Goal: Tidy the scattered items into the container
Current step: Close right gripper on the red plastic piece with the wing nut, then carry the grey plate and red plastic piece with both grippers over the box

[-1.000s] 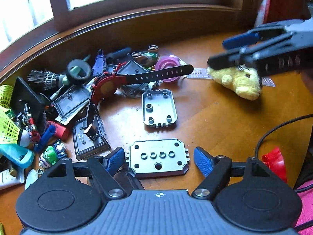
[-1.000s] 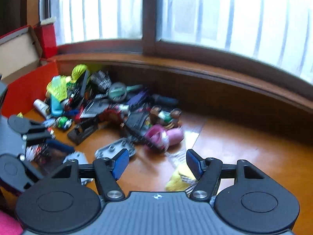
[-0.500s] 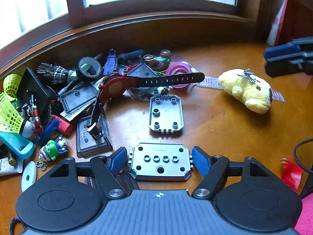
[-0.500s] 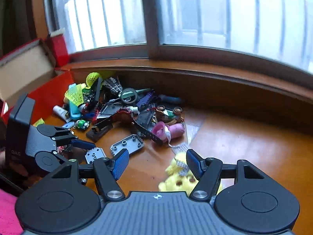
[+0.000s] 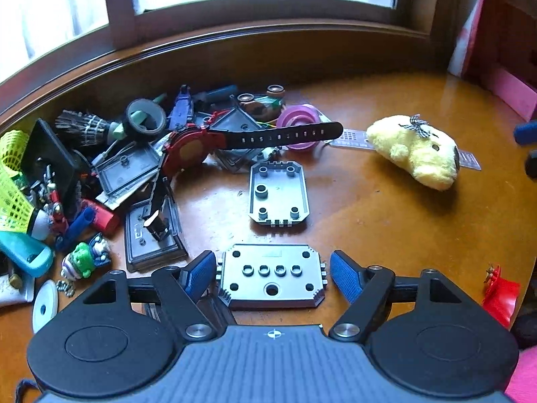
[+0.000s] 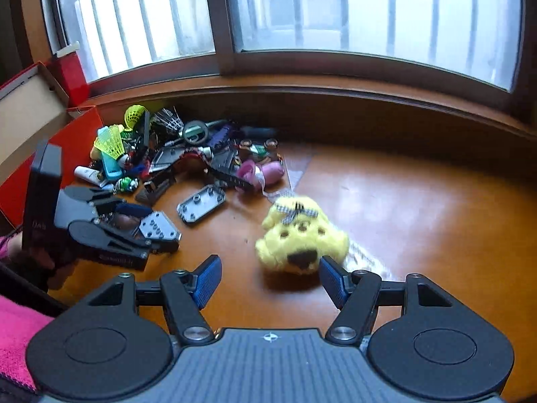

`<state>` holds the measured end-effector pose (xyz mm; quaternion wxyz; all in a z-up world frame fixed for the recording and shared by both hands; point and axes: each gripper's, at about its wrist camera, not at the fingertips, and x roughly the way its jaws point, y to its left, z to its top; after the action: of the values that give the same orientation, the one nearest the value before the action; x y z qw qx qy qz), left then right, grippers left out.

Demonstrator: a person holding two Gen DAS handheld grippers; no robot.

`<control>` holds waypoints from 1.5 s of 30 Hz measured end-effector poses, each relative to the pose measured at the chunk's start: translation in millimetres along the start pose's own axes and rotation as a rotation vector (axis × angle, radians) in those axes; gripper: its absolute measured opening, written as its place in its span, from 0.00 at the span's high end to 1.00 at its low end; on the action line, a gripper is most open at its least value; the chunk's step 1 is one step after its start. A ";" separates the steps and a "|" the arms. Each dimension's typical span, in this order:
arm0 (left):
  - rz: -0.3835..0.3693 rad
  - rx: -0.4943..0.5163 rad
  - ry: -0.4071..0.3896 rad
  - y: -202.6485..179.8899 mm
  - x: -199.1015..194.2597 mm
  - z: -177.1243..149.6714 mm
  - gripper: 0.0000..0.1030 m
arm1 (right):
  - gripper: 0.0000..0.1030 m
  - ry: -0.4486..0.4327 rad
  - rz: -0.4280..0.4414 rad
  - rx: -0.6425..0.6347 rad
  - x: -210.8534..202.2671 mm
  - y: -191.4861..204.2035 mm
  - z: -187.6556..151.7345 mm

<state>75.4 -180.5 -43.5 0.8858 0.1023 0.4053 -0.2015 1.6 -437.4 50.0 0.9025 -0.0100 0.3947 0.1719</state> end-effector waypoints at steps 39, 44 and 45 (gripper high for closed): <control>-0.122 0.097 -0.080 5.2 -7.8 6.2 0.33 | 0.64 -0.129 -0.294 0.142 45.6 80.3 -75.5; -0.106 0.096 -0.088 3.9 -9.1 11.8 0.33 | 0.64 -0.158 -0.274 0.160 45.8 72.4 -64.9; -0.101 0.095 -0.088 3.7 -8.9 12.4 0.33 | 0.64 -0.158 -0.269 0.165 47.1 70.1 -62.3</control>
<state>80.2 -178.9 -28.6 0.8856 0.1146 0.3606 -0.2694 -35.2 -366.7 -18.3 0.9434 0.0249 0.3302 0.0169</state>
